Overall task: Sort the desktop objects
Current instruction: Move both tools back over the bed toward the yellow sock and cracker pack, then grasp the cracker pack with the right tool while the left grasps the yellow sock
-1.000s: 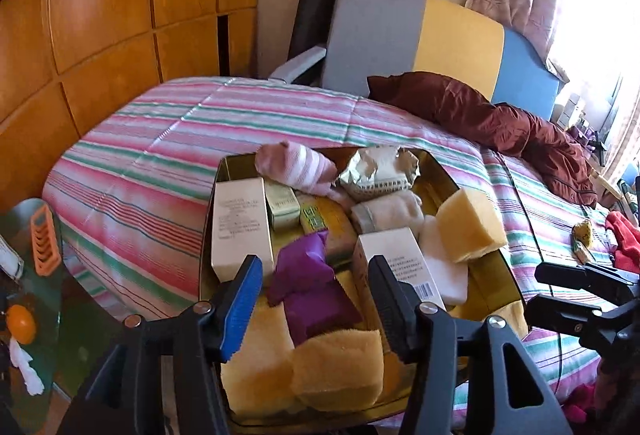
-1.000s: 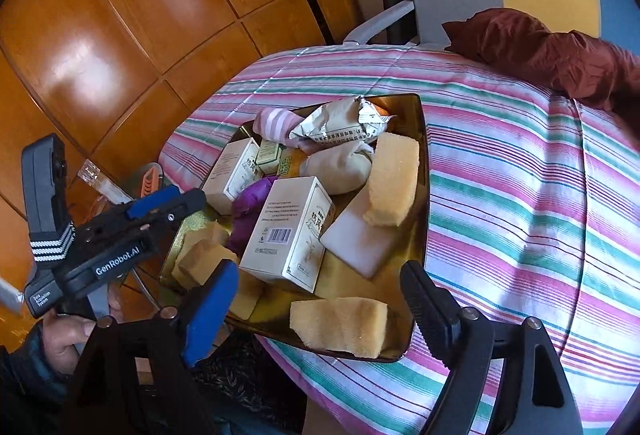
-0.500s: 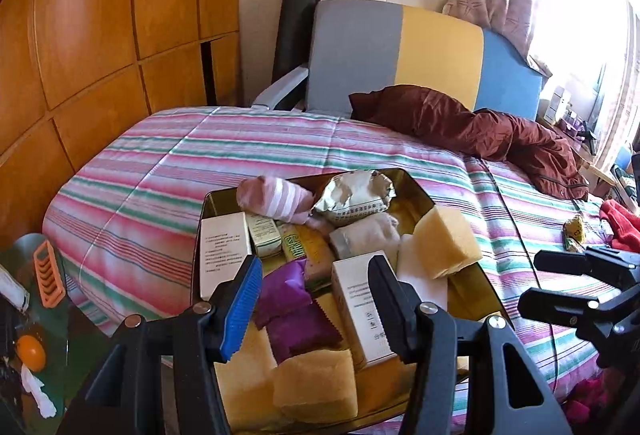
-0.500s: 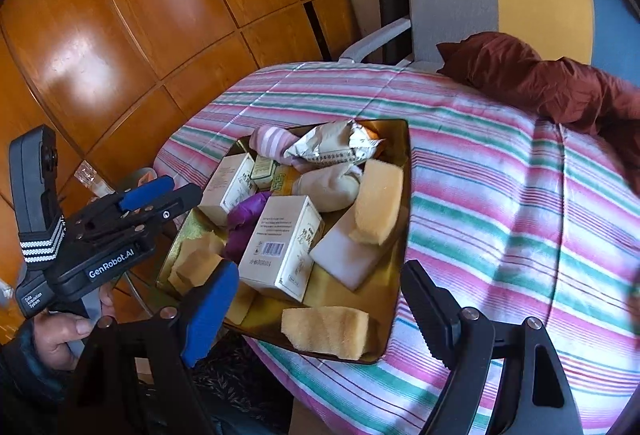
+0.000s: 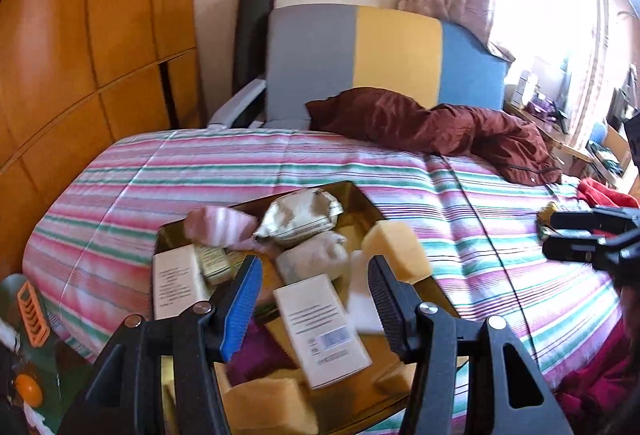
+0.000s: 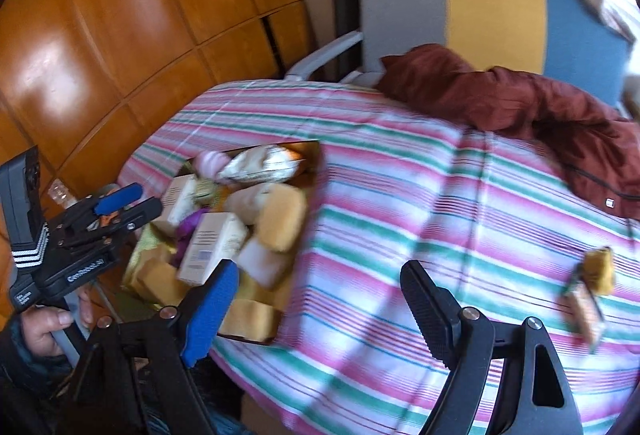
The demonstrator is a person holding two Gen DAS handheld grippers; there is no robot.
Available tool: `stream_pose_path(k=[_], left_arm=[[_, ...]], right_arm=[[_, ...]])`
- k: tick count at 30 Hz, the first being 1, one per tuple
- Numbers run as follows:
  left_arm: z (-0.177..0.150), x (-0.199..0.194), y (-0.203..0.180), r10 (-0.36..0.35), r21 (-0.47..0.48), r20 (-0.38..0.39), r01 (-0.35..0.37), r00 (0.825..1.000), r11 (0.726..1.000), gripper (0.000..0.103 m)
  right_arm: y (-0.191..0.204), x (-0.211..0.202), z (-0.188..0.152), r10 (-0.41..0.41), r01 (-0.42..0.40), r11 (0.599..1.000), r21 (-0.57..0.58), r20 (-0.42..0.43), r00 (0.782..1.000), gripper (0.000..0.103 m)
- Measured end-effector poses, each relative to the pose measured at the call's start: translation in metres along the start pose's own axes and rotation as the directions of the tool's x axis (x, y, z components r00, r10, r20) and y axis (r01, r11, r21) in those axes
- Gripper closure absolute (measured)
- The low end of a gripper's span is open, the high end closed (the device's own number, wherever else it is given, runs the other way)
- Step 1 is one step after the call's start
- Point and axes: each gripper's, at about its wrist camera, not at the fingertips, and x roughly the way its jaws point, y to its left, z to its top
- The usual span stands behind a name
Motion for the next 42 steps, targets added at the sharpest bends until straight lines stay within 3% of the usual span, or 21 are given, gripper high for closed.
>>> stream_pose_path(k=[10,14,22,27,31,34,39,41,42], left_arm=[[0.015,0.018,-0.045,-0.121,0.05,-0.039,0.122,0.992,0.991,0.047],[0.018,0.026,-0.059,-0.162,0.04,-0.066,0.165,0.985,0.986,0.047],[0.018,0.044,-0.096,-0.202,0.107,-0.146,0.218,0.968,0.97,0.048],[0.018,0.055,-0.115,-0.231,0.13,-0.189,0.257,0.954,0.958,0.048],[0.019,0.06,-0.131,-0.223,0.173,-0.198,0.258,0.955,0.951,0.048],[0.019,0.067,-0.138,-0.238,0.173,-0.224,0.279,0.945,0.945,0.047],[0.021,0.077,-0.152,-0.238,0.191,-0.246,0.288,0.939,0.938,0.047],[0.024,0.081,-0.159,-0.246,0.197,-0.253,0.299,0.936,0.934,0.047],[0.025,0.082,-0.163,-0.251,0.2,-0.253,0.304,0.934,0.931,0.047]], right_arm=[[-0.106,-0.037,-0.022,-0.159,0.166,0.975,0.145,-0.058,0.986,0.019],[-0.159,-0.045,-0.038,-0.207,0.228,0.949,0.218,-0.112,0.972,0.019],[-0.246,-0.034,-0.054,-0.271,0.342,0.895,0.288,-0.258,0.927,0.013],[-0.269,-0.013,-0.05,-0.273,0.356,0.896,0.265,-0.302,0.913,0.009],[-0.276,0.012,-0.046,-0.284,0.366,0.912,0.187,-0.359,0.889,0.008],[-0.283,0.03,-0.047,-0.284,0.368,0.916,0.16,-0.392,0.875,0.008],[-0.293,0.047,-0.049,-0.266,0.353,0.925,0.142,-0.422,0.867,0.008],[-0.296,0.051,-0.05,-0.272,0.355,0.927,0.123,-0.432,0.86,0.011],[-0.297,0.052,-0.052,-0.266,0.348,0.93,0.116,-0.44,0.858,0.024]])
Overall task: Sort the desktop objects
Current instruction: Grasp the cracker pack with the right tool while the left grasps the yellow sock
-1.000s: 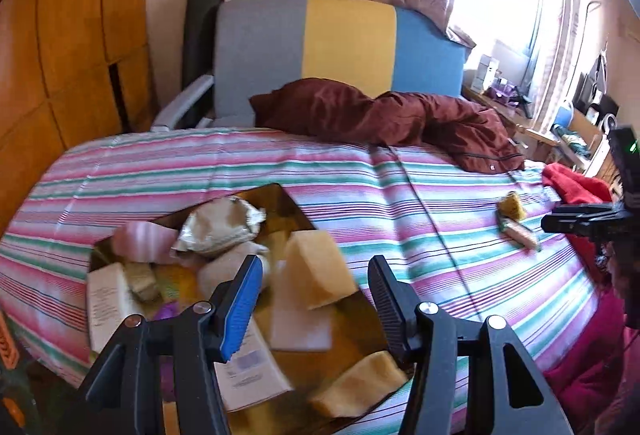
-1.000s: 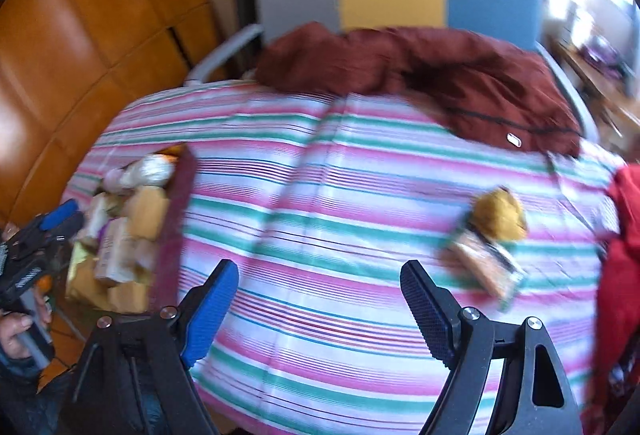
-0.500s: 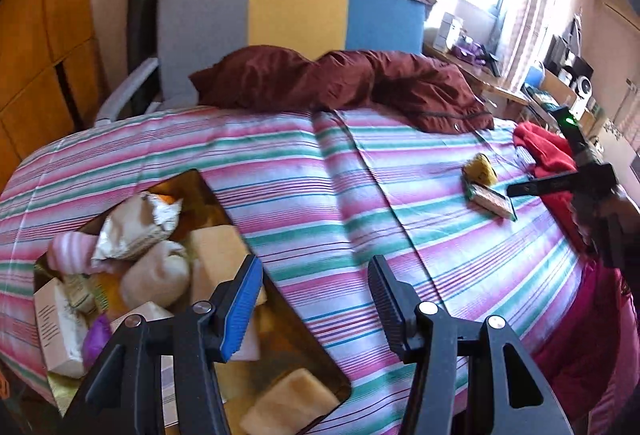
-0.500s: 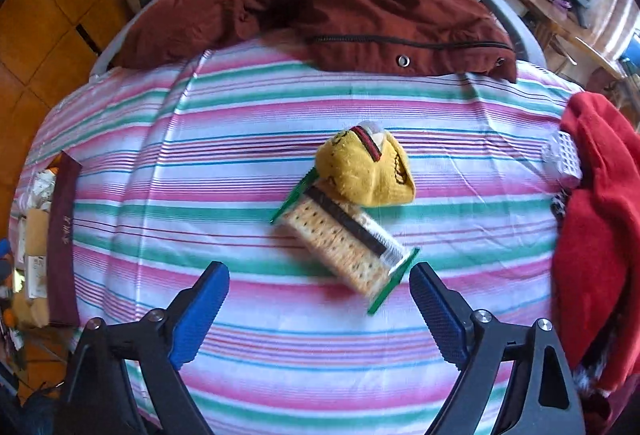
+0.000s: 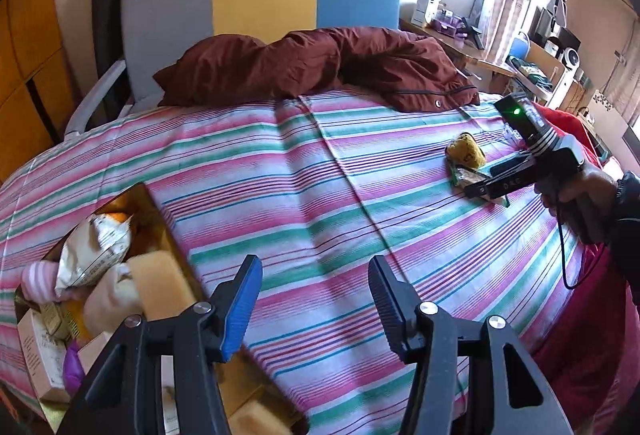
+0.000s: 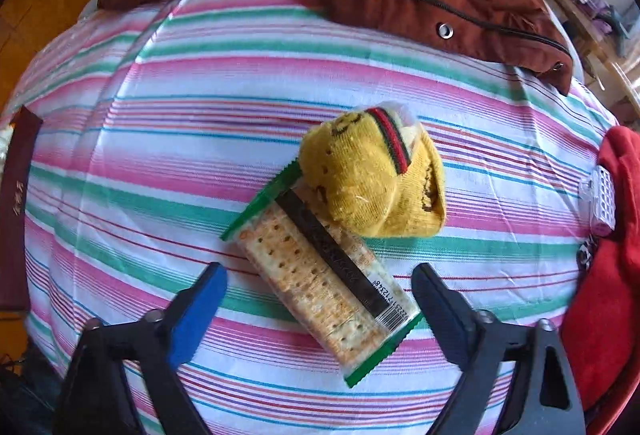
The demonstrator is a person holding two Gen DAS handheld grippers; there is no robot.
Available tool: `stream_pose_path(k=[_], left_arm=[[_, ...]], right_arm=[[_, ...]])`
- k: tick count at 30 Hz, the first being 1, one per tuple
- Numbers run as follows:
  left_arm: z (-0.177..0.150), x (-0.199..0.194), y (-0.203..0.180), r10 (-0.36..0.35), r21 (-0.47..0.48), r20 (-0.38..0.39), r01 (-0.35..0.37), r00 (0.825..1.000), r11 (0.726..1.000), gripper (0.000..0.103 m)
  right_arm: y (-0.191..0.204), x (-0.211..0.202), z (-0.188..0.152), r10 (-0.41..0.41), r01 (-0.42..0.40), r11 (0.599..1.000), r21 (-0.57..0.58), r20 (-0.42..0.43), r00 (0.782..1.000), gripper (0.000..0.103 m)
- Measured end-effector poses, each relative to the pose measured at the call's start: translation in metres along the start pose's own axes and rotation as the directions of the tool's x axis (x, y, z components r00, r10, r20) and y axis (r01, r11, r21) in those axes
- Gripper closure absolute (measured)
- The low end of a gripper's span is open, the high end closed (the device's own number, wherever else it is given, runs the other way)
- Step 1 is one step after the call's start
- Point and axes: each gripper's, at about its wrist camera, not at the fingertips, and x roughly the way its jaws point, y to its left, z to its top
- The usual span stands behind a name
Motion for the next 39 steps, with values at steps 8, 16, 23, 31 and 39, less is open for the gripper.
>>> stream_pose_path(k=[8,16,23,31,39], left_arm=[[0.03,0.024,-0.027,-0.047,0.032,-0.02,0.048,0.999,0.998,0.047],[0.072,0.077,-0.082,-0.134,0.144,-0.068,0.143,0.989,0.979,0.047],[0.101,0.127,-0.116,-0.252,0.16,-0.128,0.271,0.959,0.949,0.047],[0.123,0.167,-0.166,-0.342,0.268,-0.173,0.379,0.923,0.886,0.047],[0.136,0.203,-0.196,-0.385,0.277,-0.22,0.436,0.896,0.856,0.046]], right_arm=[[0.012,-0.002,-0.021,0.049,-0.058,0.99,-0.127,-0.074,0.996,0.05],[0.003,-0.007,-0.044,0.079,-0.105,0.981,-0.161,-0.164,0.983,0.05],[-0.014,-0.007,-0.046,0.084,-0.103,0.99,-0.098,-0.185,0.979,0.05],[-0.027,-0.01,-0.051,0.142,-0.152,0.987,-0.051,-0.166,0.976,0.05],[-0.027,-0.013,-0.057,0.137,-0.147,0.987,-0.059,-0.144,0.98,0.05]])
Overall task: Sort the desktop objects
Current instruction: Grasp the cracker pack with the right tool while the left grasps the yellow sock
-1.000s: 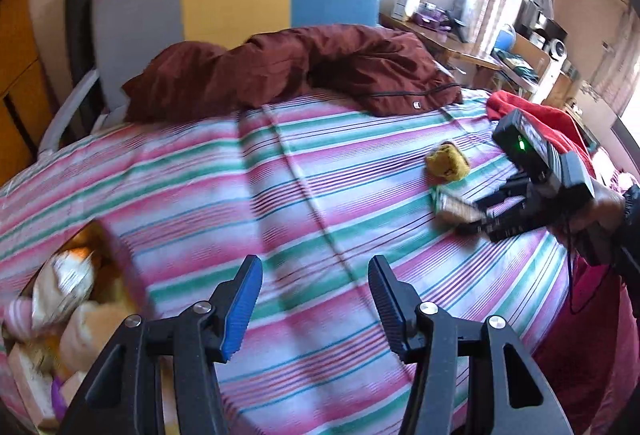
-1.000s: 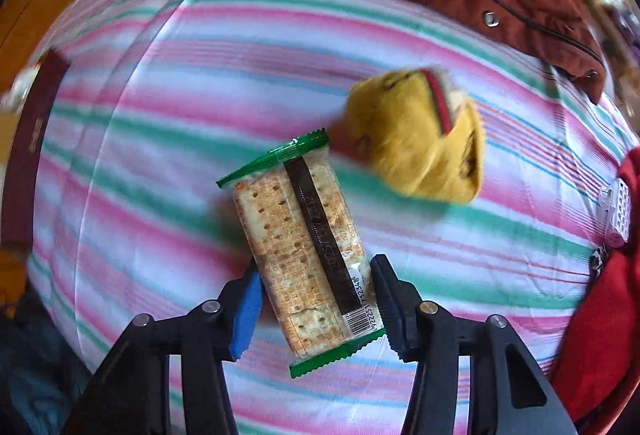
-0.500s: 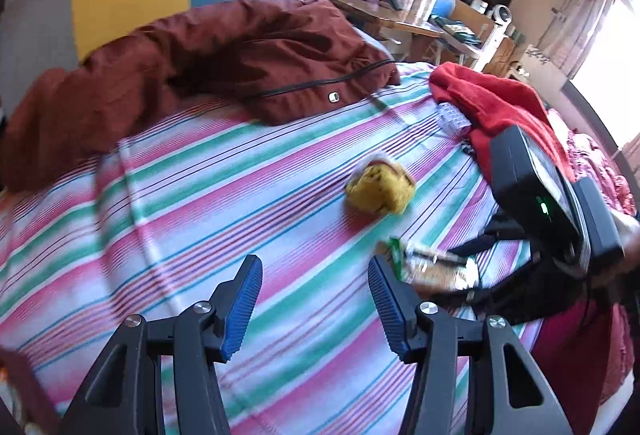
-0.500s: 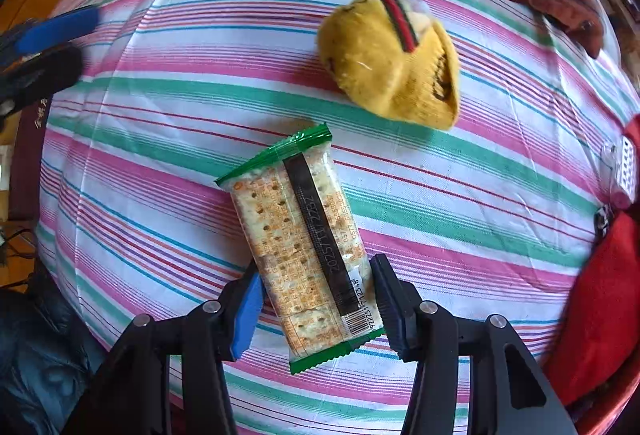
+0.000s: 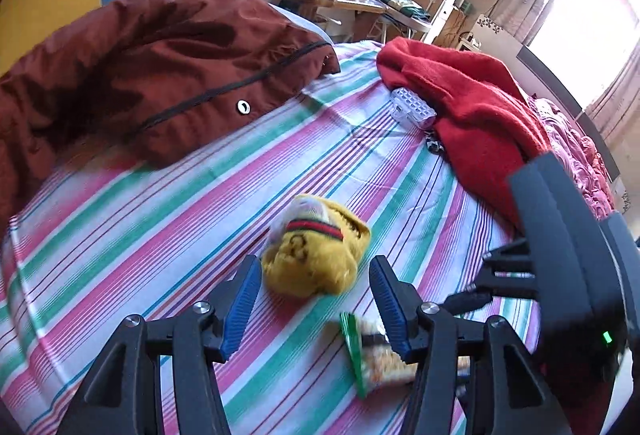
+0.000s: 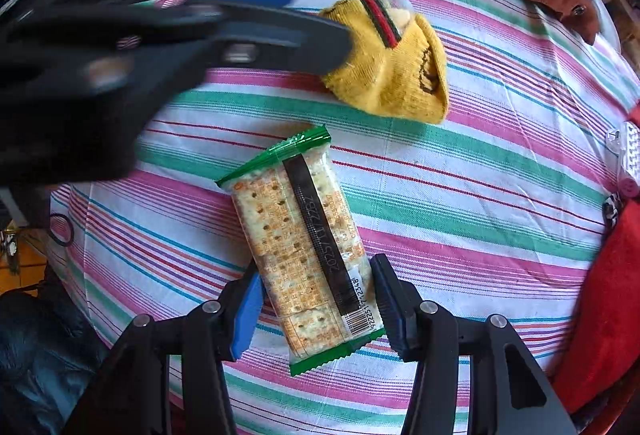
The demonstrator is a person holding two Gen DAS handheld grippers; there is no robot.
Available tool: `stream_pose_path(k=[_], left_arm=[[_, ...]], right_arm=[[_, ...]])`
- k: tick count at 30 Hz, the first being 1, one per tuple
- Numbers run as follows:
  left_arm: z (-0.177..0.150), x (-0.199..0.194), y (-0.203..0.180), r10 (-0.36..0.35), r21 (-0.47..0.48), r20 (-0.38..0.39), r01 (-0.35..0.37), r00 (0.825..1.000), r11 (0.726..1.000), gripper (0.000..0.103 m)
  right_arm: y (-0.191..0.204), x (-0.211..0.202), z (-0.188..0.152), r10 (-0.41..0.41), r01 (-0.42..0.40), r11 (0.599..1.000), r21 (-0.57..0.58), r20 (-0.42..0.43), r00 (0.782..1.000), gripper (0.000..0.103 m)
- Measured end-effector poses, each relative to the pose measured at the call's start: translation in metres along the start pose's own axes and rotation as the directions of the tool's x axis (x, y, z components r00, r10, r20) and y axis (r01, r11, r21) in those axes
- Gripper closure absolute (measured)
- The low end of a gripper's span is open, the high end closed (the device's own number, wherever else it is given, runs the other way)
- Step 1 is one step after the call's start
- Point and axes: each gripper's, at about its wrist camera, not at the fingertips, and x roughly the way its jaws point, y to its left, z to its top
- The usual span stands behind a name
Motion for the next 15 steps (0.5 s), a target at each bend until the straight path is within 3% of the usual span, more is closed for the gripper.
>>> stream_pose_path(k=[4,8,12,15], left_arm=[[0.008,0.021,-0.002,0.021,0.03,-0.033,-0.02,0.999,0.999,0.045],[0.013,0.036,0.005,0.024,0.0,-0.049,-0.024,0.999,1.0,0.047],[0.011,0.037,0.016,0.004,-0.057,-0.028,-0.005,1.0,0.998,0.062],[0.002,0.025,0.02,0.035,-0.064,-0.006,-0.035,0.999,0.997,0.065]], right_arm=[[-0.002,-0.001,-0.003,-0.004,0.004,1.0,-0.003,0.005,1.0,0.05],[-0.003,-0.002,-0.006,-0.011,0.011,1.0,-0.009,0.007,1.0,0.049],[-0.002,-0.002,-0.009,-0.019,0.019,1.0,-0.012,0.008,1.0,0.049],[-0.001,-0.003,-0.01,-0.028,0.028,0.999,-0.015,0.009,1.0,0.049]])
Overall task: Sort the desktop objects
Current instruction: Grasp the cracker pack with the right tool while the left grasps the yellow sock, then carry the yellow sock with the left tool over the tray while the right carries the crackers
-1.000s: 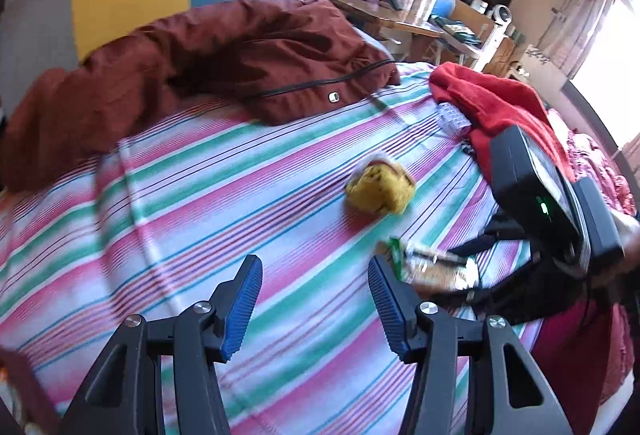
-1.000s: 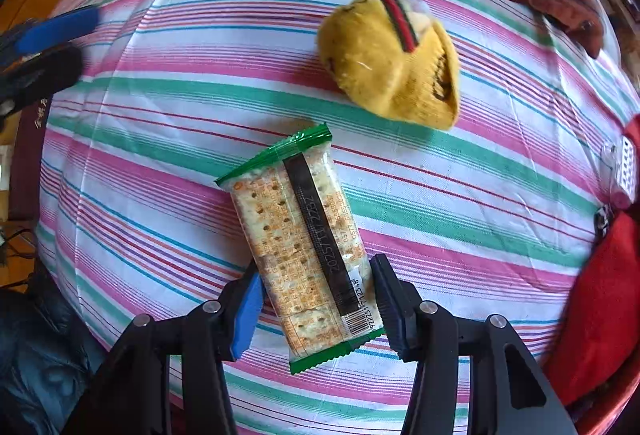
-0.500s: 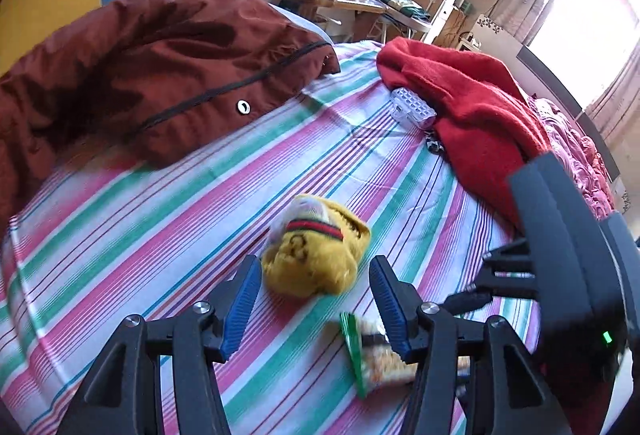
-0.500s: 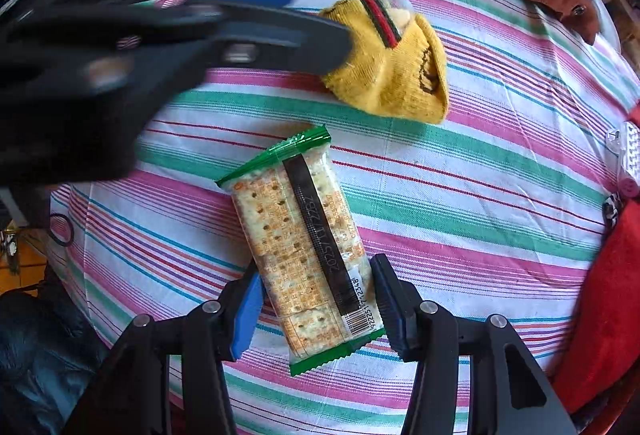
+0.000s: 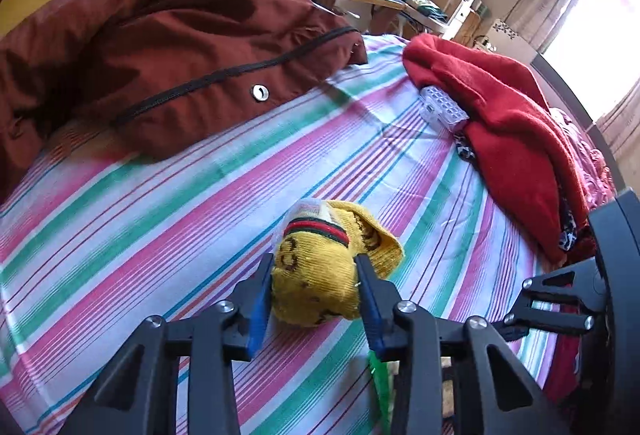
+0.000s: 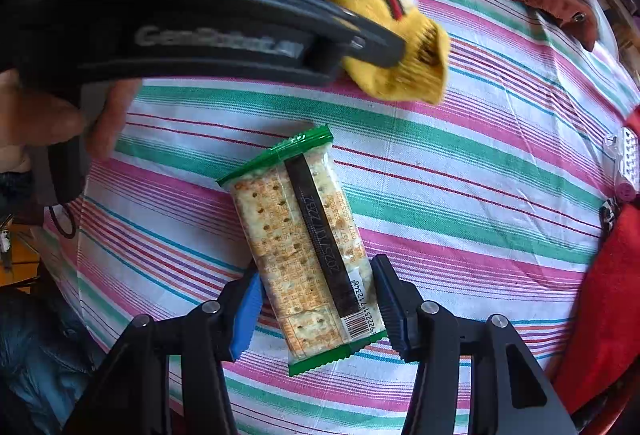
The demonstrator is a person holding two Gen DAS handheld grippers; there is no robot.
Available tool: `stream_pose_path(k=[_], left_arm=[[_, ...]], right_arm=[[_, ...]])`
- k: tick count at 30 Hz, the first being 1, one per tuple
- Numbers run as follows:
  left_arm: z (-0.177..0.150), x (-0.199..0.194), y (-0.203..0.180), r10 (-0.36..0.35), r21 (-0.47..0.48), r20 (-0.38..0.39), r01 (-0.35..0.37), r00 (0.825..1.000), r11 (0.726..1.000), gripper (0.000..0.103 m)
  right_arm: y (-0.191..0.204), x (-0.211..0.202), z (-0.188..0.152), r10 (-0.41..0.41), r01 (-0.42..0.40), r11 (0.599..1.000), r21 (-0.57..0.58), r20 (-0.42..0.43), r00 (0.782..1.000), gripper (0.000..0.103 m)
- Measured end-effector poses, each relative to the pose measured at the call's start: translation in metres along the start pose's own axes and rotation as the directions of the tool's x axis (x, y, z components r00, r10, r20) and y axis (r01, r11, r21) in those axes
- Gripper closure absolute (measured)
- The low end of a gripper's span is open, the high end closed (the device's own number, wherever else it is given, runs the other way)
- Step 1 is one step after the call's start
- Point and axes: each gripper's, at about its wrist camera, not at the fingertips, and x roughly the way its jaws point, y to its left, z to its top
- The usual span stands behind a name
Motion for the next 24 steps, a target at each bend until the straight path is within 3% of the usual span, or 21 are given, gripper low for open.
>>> stream_pose_path(k=[9,14,24], left_arm=[[-0.056,-0.055,0.042,0.167,-0.166,0.016,-0.162,0.986,0.973,0.065],[-0.092,-0.08,0.05,0.223,-0.218,0.019,-0.214,0.975,0.952,0.065],[-0.144,-0.121,0.061,0.275,-0.311,0.04,-0.249,0.961,0.917,0.065]], right_arm=[[0.007,-0.003,0.002,-0.044,0.044,0.999,-0.004,0.002,0.999,0.05],[0.025,-0.005,0.01,-0.03,0.03,1.0,-0.002,0.009,1.0,0.051],[0.078,-0.011,0.021,0.007,-0.008,1.0,0.016,0.049,0.999,0.051]])
